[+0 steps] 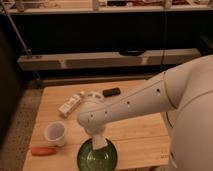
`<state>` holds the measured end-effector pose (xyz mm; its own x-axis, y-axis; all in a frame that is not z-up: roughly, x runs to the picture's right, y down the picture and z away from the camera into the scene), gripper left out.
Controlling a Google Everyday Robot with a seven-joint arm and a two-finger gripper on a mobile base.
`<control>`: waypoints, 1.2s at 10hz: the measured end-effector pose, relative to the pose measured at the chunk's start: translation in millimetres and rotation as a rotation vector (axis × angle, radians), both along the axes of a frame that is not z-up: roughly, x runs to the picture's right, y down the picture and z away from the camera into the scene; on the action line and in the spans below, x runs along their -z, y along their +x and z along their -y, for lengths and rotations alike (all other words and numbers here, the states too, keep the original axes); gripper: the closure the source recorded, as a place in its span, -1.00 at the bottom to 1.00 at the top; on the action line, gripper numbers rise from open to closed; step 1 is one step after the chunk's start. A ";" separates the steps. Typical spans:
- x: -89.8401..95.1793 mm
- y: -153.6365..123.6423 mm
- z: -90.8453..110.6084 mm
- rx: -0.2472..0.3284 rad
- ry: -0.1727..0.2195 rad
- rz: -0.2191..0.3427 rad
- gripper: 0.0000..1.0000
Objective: Place the white sponge in the ceramic bowl
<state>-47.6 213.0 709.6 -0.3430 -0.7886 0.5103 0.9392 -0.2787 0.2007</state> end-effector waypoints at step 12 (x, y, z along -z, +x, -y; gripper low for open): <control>9.6 2.2 -23.0 0.052 -0.013 0.027 -0.55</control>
